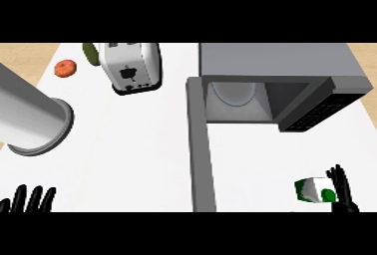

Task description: Pick up the milk, place it into the microwave and close the microwave

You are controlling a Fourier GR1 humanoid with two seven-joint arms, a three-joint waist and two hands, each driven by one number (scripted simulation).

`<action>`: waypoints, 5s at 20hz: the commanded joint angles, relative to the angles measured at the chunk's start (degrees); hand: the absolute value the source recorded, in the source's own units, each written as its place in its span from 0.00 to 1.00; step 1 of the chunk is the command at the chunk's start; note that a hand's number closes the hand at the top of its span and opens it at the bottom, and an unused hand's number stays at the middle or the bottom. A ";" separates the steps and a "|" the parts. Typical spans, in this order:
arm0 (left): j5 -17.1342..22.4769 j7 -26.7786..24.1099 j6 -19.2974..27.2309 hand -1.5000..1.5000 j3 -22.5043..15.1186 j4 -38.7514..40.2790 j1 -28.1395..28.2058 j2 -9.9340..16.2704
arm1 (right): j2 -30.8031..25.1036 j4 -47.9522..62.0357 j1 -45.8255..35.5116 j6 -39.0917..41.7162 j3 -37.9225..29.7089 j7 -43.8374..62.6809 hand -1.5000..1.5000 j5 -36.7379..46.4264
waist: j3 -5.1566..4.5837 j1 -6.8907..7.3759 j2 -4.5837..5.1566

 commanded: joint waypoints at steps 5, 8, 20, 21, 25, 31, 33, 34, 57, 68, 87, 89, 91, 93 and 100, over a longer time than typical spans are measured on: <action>1.01 -2.00 -2.54 0.00 0.75 -1.41 4.54 1.24 | 1.07 0.94 1.03 2.73 0.13 -5.55 0.00 -2.17 | 0.57 0.12 -0.03; -1.00 -3.74 -2.34 0.00 -0.76 0.88 3.19 -0.17 | 0.38 5.51 -7.02 -2.18 -0.52 -2.97 0.00 -1.39 | 0.62 0.52 0.09; 0.91 -2.98 -3.03 0.00 0.45 0.05 3.50 0.79 | -1.20 9.28 -11.11 -13.90 -3.77 -6.38 1.00 -0.11 | 0.61 0.49 0.12; 2.26 -2.19 -1.70 0.00 3.02 1.99 -0.85 0.64 | -0.71 11.00 -13.04 -12.94 -4.63 -6.82 1.00 -1.15 | 0.63 0.39 0.21; 3.57 -2.36 -3.79 0.00 4.16 2.14 1.13 2.19 | -0.49 6.54 -12.62 -8.34 -3.87 -7.31 1.00 -2.52 | 0.56 0.07 0.05; 3.34 -4.27 -5.72 0.00 3.52 3.03 1.63 2.51 | 5.92 9.11 -24.90 -13.24 -0.37 -2.02 1.00 0.27 | 0.60 1.19 0.26; -0.38 -3.29 -3.24 0.00 -1.42 1.05 3.46 -0.68 | 6.66 12.71 -25.99 -13.71 -0.33 -5.41 1.00 0.96 | 0.67 1.25 0.38; 0.42 -6.87 -6.76 0.00 -0.23 3.01 4.79 0.96 | 7.19 13.56 -27.49 -14.50 -0.63 -5.80 1.00 0.96 | 0.67 1.68 0.40; -0.39 -5.64 -5.07 0.00 -0.65 0.40 6.60 -0.90 | 9.52 -48.28 5.37 -6.54 18.87 25.42 1.00 0.75 | 0.44 -0.80 -0.28; 2.39 -5.82 -7.30 0.00 1.21 -0.98 10.13 0.87 | 10.85 -56.49 5.63 -16.87 31.30 31.33 1.00 -8.37 | 0.53 0.12 -0.04; 3.49 -6.41 -9.25 0.00 4.94 3.15 7.69 1.03 | 10.86 -13.35 -29.91 -29.16 22.32 31.08 1.00 -6.72 | 0.60 1.32 0.37; 7.18 -3.27 -9.29 0.00 7.43 1.00 6.59 2.79 | 10.86 -6.69 -34.18 -31.18 22.86 27.85 1.00 -8.73 | 0.62 1.82 0.54; 5.58 -3.71 -8.61 0.00 7.28 2.89 3.97 2.02 | 10.86 -1.14 -35.09 -32.28 23.09 24.58 1.00 -11.70 | 0.62 1.70 0.54; 9.06 -4.69 -11.75 0.00 10.24 2.43 6.80 4.35 | 8.83 3.58 -40.16 -31.82 19.20 26.01 1.00 -8.76 | 0.61 2.28 0.69; 6.18 -3.48 -10.84 0.00 7.00 2.69 4.30 3.03 | 4.79 17.67 -47.75 -35.41 17.06 22.12 1.00 -5.79 | 0.71 4.31 1.67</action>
